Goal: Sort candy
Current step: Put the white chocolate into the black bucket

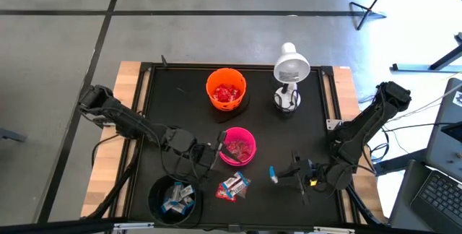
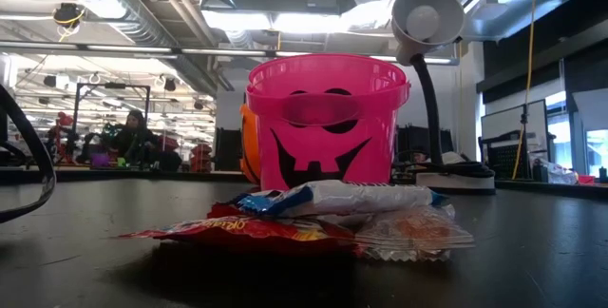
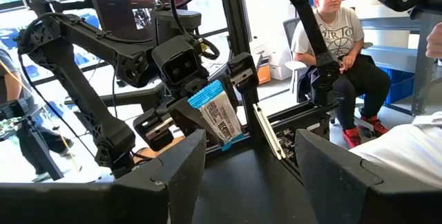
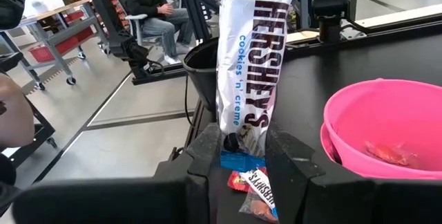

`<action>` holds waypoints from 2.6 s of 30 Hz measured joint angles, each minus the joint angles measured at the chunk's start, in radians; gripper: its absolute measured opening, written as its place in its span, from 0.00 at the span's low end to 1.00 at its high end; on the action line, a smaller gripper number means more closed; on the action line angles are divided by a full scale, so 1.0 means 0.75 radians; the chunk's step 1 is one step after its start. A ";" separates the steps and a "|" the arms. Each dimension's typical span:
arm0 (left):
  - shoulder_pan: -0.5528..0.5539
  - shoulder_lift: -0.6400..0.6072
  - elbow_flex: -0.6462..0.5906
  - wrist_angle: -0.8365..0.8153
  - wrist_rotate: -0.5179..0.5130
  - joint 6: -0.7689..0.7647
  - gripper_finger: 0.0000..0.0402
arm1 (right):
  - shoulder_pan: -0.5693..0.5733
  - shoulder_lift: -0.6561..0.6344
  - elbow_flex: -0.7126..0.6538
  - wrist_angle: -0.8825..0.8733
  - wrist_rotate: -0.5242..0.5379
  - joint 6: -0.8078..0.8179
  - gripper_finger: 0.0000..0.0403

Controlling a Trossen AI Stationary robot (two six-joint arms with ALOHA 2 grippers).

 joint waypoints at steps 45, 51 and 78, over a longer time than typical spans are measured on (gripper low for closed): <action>0.000 0.000 -0.001 0.010 -0.001 0.000 0.53 | 0.000 0.001 0.000 0.008 0.024 -0.001 0.22; 0.005 0.000 -0.001 0.020 0.000 0.033 0.53 | 0.000 0.001 0.001 0.022 0.035 -0.001 0.22; 0.100 0.000 -0.001 0.037 0.095 0.060 0.53 | 0.000 0.002 0.001 0.023 0.269 0.003 0.22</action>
